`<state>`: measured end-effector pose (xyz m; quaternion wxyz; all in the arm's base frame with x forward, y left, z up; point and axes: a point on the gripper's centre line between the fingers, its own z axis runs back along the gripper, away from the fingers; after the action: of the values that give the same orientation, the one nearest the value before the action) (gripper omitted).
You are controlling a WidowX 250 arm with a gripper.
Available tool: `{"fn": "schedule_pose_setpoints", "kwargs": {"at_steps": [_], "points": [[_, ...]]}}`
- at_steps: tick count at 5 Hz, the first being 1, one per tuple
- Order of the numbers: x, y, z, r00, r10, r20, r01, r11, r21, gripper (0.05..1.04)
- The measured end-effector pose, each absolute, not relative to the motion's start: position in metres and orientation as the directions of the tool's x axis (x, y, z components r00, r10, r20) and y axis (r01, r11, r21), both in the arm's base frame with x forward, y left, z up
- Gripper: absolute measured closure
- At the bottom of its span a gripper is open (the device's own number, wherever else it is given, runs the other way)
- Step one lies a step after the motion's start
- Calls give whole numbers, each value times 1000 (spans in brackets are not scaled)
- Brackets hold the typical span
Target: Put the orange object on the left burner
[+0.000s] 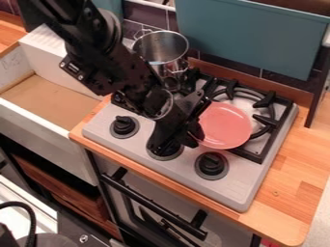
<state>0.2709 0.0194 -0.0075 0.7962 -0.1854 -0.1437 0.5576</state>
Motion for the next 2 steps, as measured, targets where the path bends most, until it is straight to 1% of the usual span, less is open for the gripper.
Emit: {"fn": "schedule_pose_setpoints", "kwargs": {"at_steps": [1,2], "points": [[264,21,-10,364,931,8,-838,331,-434,644],[257,22,-5,377,926,-23,-847,335,-413,349]]}}
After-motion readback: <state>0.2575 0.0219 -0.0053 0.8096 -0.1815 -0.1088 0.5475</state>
